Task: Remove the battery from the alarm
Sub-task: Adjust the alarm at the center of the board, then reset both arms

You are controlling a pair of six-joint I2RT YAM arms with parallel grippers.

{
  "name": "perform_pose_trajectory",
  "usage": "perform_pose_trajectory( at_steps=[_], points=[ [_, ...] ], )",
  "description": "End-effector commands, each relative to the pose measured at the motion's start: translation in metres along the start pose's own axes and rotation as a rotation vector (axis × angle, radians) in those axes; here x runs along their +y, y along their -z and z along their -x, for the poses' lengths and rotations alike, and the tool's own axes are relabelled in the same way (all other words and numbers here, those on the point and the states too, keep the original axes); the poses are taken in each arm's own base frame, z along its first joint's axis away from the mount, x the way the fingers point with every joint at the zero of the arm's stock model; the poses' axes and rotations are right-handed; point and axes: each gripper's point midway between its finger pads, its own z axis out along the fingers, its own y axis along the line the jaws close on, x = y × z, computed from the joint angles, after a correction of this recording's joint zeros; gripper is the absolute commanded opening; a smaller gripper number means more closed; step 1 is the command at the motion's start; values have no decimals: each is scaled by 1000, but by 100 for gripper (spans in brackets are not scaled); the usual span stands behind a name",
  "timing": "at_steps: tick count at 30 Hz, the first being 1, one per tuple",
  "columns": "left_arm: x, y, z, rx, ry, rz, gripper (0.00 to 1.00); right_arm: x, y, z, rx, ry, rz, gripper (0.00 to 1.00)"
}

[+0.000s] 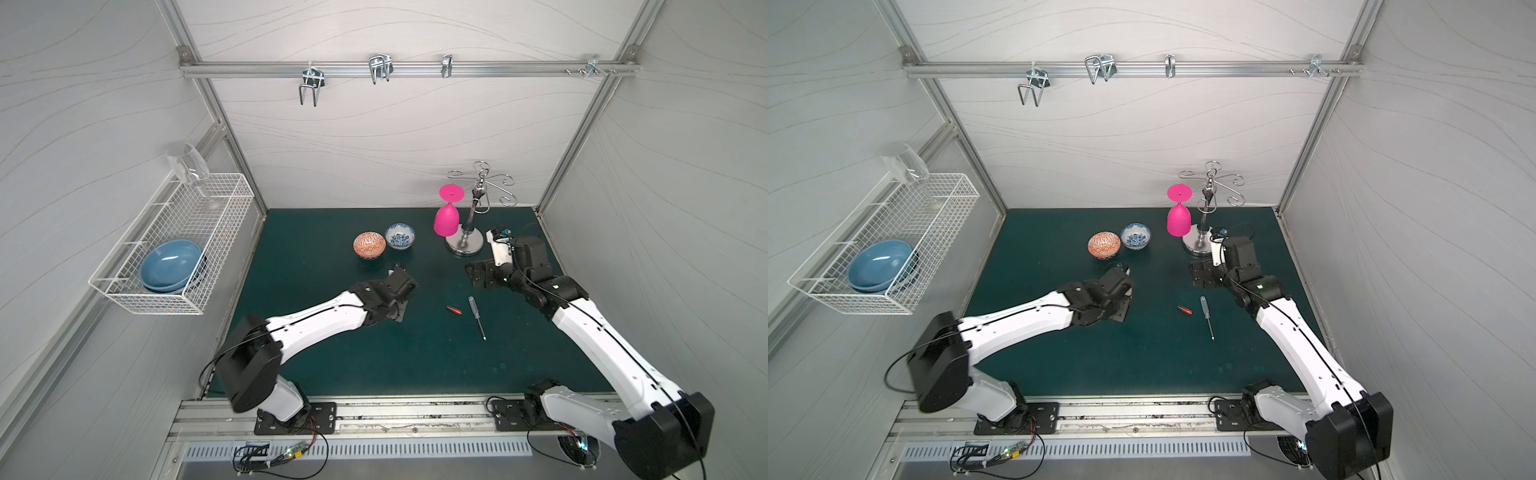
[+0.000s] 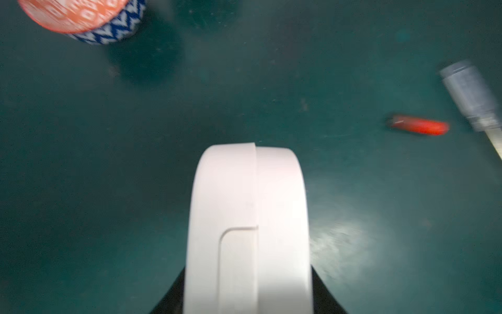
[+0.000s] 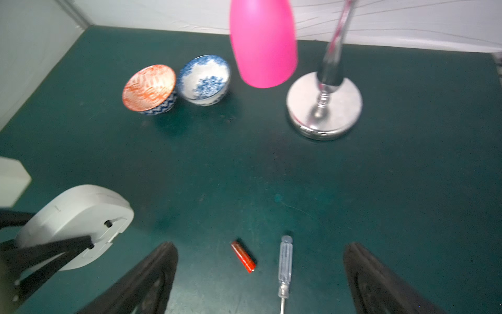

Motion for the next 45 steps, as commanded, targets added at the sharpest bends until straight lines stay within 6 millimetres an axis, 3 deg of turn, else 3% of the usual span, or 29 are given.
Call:
perform_pose_trajectory(
  at_steps=[1, 5, 10, 15, 20, 23, 26, 28, 31, 34, 36, 41, 45],
  points=[
    [43, 6, -7, 50, -390, 502, 34, -43, 8, -29, 79, -76, -203, 99],
    [12, 0, 5, 0, -504, 604, 34, -54, 10, -39, 97, -159, -207, 99],
    [-17, -14, 2, -25, -499, 568, 39, -56, 6, -48, 131, -176, -192, 99],
    [-37, -36, -23, 43, -498, 472, 60, -54, 0, -53, 173, -236, -145, 99],
    [-61, -42, -42, 69, -482, 328, 80, -57, 0, -48, 179, -288, -120, 99],
    [-81, -37, -50, 78, -439, 173, 91, -64, 2, -41, 167, -326, -124, 99],
    [-96, -18, -48, 48, -370, 2, 99, -79, 3, -36, 131, -380, -155, 99],
    [-107, 6, -37, -10, -304, -149, 100, -99, 3, -35, 78, -448, -205, 99],
    [-107, 39, -17, -88, -181, -339, 100, -134, 3, -42, -3, -539, -317, 99],
    [-78, 61, 11, -163, -32, -448, 100, -156, -2, -53, -81, -476, -409, 99],
    [-51, 70, 26, -213, 64, -496, 100, -167, -2, -47, -180, -412, -454, 99],
    [55, 70, 57, -335, 348, -453, 100, -183, -16, -55, -308, -298, -523, 99],
    [136, 58, 57, -404, 519, -325, 100, -177, -40, -55, -381, -246, -452, 99]
  ],
)
